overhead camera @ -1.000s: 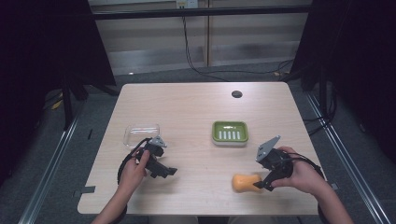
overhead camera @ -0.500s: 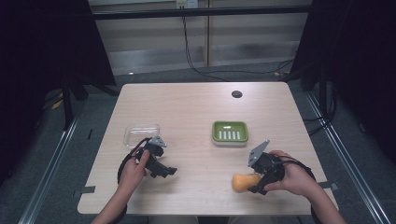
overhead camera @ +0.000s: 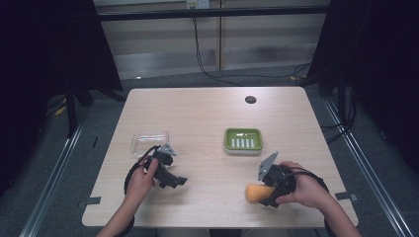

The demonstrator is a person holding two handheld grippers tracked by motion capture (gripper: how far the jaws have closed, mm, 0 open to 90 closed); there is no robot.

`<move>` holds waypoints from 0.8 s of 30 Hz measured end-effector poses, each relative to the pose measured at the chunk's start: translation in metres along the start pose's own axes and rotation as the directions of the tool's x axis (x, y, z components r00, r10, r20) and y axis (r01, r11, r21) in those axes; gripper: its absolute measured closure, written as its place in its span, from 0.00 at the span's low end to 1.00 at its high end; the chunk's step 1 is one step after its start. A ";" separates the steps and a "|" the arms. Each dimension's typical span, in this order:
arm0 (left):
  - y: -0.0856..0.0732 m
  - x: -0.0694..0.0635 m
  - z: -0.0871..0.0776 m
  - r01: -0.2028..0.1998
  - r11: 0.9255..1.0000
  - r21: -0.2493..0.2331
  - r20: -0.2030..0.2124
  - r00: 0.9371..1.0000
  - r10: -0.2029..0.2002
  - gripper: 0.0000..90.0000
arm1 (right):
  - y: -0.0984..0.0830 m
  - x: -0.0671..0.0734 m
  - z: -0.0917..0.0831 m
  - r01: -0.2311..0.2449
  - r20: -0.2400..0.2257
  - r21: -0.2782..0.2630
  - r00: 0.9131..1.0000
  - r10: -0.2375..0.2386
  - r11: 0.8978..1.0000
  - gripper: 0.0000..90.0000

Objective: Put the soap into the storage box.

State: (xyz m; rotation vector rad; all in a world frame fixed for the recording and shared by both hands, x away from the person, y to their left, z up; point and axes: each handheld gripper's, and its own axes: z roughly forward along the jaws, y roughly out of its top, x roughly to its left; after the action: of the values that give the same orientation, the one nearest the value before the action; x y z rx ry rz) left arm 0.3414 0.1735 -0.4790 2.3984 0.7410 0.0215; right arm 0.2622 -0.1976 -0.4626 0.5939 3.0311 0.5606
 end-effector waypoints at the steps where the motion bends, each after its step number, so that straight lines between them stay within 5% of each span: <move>1: 0.000 0.000 0.000 -0.001 1.000 0.000 -0.001 1.000 0.001 0.04 | 0.000 0.001 0.000 -0.004 -0.005 0.006 1.000 0.004 1.000 0.28; 19: 0.000 0.001 -0.002 -0.008 1.000 0.000 -0.012 1.000 0.008 0.04 | 0.006 0.006 0.009 0.050 0.003 0.039 0.999 -0.050 0.998 0.40; 21: 0.000 0.004 -0.004 -0.040 0.999 0.028 -0.011 0.999 0.041 0.04 | 0.006 0.005 0.009 0.056 0.002 0.044 0.998 -0.056 0.997 0.41; 22: 0.000 0.000 -0.001 0.015 1.000 -0.015 -0.015 1.000 -0.015 0.04 | 0.007 0.006 0.010 0.053 0.002 0.046 0.999 -0.053 0.998 0.41; 24: 0.000 0.000 -0.001 0.018 1.000 -0.017 -0.015 1.000 -0.018 0.04 | 0.008 0.006 0.010 0.052 0.005 0.054 0.999 -0.053 0.997 0.42</move>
State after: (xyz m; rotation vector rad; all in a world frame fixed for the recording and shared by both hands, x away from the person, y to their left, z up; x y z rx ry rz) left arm 0.3411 0.1743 -0.4781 2.3777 0.7666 0.0390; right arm 0.2602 -0.1853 -0.4692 0.5148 3.0539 0.4757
